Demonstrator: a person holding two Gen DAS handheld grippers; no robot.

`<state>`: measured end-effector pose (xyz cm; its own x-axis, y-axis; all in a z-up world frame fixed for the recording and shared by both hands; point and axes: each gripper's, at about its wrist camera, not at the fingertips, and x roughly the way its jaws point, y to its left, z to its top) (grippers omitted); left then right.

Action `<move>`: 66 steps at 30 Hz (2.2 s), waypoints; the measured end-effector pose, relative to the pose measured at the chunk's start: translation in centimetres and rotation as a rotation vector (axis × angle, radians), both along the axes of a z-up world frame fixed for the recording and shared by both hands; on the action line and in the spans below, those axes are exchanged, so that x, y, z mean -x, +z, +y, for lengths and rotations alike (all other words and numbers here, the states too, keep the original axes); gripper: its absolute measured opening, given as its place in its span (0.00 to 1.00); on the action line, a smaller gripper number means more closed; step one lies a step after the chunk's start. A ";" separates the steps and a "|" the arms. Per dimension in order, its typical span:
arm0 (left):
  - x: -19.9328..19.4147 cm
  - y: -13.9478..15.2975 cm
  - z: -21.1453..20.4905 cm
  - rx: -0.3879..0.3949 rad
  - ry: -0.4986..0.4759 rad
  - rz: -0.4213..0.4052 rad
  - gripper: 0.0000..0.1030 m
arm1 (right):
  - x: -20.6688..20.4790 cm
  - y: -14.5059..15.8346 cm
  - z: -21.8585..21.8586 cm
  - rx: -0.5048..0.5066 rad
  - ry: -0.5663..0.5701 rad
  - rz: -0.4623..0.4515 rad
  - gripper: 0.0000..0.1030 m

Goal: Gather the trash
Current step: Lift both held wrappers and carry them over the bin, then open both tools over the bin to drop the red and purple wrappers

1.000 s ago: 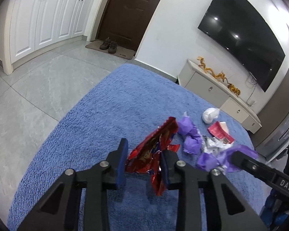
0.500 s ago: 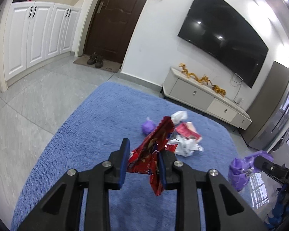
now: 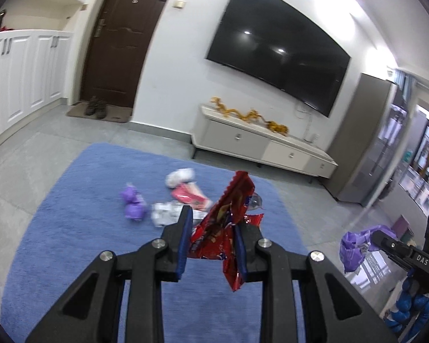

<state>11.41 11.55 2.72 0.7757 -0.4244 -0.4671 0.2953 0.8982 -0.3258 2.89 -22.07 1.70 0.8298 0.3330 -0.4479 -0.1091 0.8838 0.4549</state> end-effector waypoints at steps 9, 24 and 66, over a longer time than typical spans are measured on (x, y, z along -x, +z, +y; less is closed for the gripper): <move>0.7 1.8 -9.4 -0.039 -0.154 -0.017 0.25 | 4.8 -0.6 -8.4 -0.037 -0.192 -0.008 0.11; 1.5 0.0 -24.9 -0.146 -0.402 0.019 0.25 | 8.9 -5.4 -19.2 -0.120 -0.411 0.068 0.11; -2.3 -14.2 -45.3 -0.353 -0.640 0.279 0.25 | 5.6 -18.1 -27.7 -0.234 -0.580 0.374 0.11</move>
<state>13.71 -33.73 -11.48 0.2645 -0.5397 -0.7993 0.7397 0.6453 -0.1910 -2.76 -49.72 -16.35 0.7073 0.0077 -0.7068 0.5468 0.6277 0.5541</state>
